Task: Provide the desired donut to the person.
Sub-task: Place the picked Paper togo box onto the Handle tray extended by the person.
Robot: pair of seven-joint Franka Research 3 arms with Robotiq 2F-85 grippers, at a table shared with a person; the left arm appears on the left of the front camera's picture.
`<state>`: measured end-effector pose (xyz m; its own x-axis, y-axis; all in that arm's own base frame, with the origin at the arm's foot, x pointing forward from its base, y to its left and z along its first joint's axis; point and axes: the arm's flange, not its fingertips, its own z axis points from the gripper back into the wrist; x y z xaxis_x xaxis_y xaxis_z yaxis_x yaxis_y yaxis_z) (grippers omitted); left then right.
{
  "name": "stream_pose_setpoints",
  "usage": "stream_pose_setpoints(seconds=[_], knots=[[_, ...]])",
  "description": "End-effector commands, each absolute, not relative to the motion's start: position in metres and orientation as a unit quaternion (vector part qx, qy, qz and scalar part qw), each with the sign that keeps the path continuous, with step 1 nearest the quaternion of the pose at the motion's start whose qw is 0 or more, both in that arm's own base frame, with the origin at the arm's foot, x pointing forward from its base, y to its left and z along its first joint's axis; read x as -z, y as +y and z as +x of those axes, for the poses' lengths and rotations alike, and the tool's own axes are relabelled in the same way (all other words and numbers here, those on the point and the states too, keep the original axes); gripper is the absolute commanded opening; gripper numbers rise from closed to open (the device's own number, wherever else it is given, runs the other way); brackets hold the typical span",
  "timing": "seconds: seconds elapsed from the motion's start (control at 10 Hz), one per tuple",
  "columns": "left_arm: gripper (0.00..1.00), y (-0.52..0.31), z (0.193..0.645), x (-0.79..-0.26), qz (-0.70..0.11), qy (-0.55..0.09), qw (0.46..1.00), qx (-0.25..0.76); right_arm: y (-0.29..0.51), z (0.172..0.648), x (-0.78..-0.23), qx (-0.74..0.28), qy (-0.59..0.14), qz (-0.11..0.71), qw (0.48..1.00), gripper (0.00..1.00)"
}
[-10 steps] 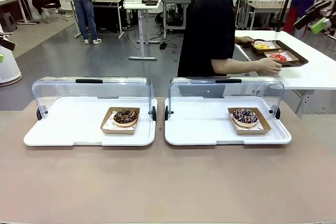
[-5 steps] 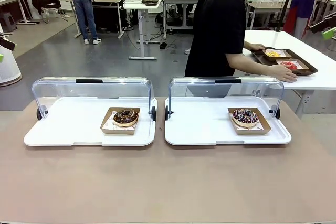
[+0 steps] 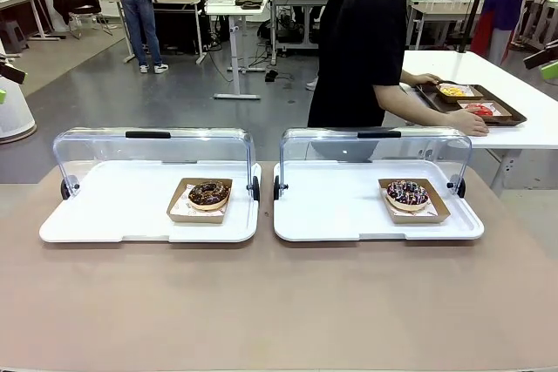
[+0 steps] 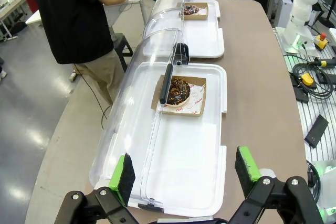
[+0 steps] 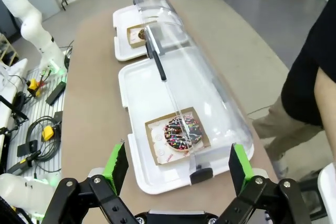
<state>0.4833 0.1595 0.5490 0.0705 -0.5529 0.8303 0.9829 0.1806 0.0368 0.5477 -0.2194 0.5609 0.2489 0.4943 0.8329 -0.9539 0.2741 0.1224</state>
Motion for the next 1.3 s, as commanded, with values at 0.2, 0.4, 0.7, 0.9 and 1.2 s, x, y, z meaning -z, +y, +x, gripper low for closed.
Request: stream_pose_setpoints(seconds=[0.2, 0.4, 0.7, 0.9, 1.2], knots=[[1.0, 0.1582, 0.4824, -0.5498, -0.291, -0.377, 0.671, 0.569, -0.2123, 0.5483, -0.5595, -0.501, -0.376, 0.326, 0.708, 1.0], [1.0, 0.1582, 0.4824, -0.5498, -0.291, -0.377, 0.671, 0.569, -0.2216, 0.5501, -0.5539, -0.502, -0.347, 0.332, 0.719, 1.0], [1.0, 0.1582, 0.4824, -0.5498, -0.291, -0.377, 0.671, 0.569, -0.2216, 0.5501, -0.5539, -0.502, -0.347, 0.332, 0.719, 1.0], [1.0, 0.1582, 0.4824, -0.5498, -0.291, -0.377, 0.671, 0.569, -0.2216, 0.5501, -0.5539, -0.502, -0.347, 0.332, 0.719, 1.0], [1.0, 0.1582, 0.4824, -0.5498, -0.291, -0.377, 0.671, 0.569, -0.2216, 0.5501, -0.5539, -0.502, -0.347, 0.332, 0.719, 1.0]])
